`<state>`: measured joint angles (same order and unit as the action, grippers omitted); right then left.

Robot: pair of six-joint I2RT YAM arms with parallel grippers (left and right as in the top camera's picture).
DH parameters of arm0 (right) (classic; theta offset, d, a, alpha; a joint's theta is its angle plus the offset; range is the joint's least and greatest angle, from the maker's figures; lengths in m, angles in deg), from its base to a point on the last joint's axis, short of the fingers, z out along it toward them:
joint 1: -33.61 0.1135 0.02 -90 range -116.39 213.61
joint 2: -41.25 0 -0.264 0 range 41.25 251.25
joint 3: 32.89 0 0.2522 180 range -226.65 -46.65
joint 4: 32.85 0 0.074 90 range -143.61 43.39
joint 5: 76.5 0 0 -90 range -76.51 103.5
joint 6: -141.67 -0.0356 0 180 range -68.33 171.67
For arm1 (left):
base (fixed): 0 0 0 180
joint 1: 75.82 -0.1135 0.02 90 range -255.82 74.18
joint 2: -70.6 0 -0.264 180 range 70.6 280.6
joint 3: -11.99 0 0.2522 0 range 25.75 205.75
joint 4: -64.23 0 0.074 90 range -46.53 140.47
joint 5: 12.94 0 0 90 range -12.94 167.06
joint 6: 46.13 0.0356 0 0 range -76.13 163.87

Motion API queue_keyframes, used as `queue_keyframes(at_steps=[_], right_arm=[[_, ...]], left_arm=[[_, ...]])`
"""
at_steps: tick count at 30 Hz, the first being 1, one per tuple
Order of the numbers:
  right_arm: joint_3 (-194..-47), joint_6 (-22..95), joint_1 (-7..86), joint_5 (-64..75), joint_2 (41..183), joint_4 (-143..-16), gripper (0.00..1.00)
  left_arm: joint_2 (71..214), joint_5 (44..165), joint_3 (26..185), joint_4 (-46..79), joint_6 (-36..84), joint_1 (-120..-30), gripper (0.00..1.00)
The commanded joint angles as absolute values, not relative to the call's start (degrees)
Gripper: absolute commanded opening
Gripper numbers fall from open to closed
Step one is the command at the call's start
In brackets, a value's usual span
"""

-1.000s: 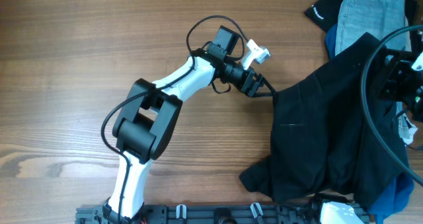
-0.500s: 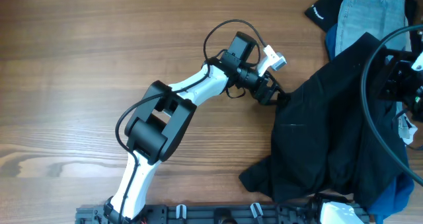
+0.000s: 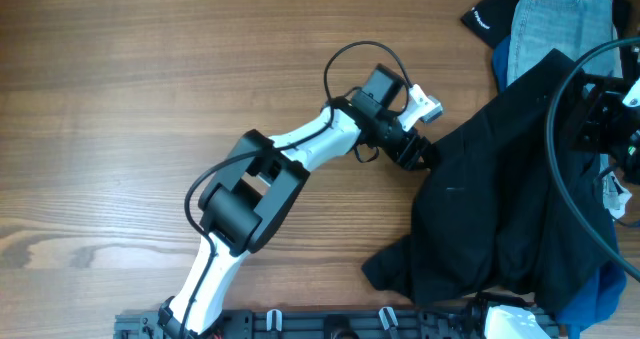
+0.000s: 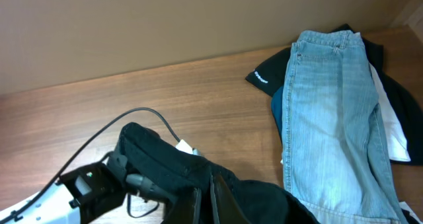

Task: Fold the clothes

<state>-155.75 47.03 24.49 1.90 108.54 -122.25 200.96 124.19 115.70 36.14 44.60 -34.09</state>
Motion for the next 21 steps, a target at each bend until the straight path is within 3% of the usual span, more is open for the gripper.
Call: queue_keyframes(at_steps=[1, 4, 8, 9, 10, 11, 12, 14, 17, 19, 20, 21], right_arm=[[-156.0, 47.2, 24.2, 0.5, 108.6, -121.4, 0.04], [-156.0, 47.2, 24.2, 0.5, 108.6, -121.4, 0.04], [-156.0, 47.2, 24.2, 0.5, 108.6, -121.4, 0.04], [-156.0, 47.2, 24.2, 0.5, 108.6, -121.2, 0.04], [-156.0, 47.2, 24.2, 0.5, 108.6, -121.2, 0.05], [-156.0, 47.2, 24.2, 0.5, 108.6, -121.0, 0.04], [-156.0, 47.2, 24.2, 0.5, 108.7, -121.0, 0.04], [-156.0, 47.2, 24.2, 0.5, 109.3, -121.0, 0.04], [-156.0, 47.2, 24.2, -0.6, 110.1, -121.0, 0.04], [-156.0, 47.2, 24.2, -0.5, 110.2, -121.0, 0.04], [-156.0, 47.3, 24.2, -0.5, 110.1, -121.0, 0.04], [-156.0, 47.3, 24.2, -0.5, 110.0, -121.0, 0.04]], left_arm=[[202.0, 110.5, 116.0, 36.9, 45.0, -31.6, 0.57], [202.0, 109.3, 116.0, 36.9, 44.9, -31.1, 0.04], [202.0, 109.5, 116.0, 38.5, 43.7, -31.9, 0.04], [202.0, 109.5, 116.0, 39.4, 41.4, -32.3, 0.11], [202.0, 109.6, 116.0, 39.8, 39.8, -32.7, 0.28], [202.0, 110.1, 116.0, 40.2, 37.5, -33.3, 0.55], [202.0, 111.9, 116.0, 40.4, 37.2, -33.7, 0.66], [202.0, 115.3, 116.0, 41.6, 37.2, -34.5, 0.79], [202.0, 116.7, 116.0, 43.3, 37.2, -34.7, 0.79], [202.0, 118.0, 116.0, 43.9, 37.2, -34.7, 0.59], [202.0, 118.8, 116.0, 44.1, 37.2, -34.7, 0.43], [202.0, 119.8, 116.0, 44.6, 37.2, -34.8, 0.20]])
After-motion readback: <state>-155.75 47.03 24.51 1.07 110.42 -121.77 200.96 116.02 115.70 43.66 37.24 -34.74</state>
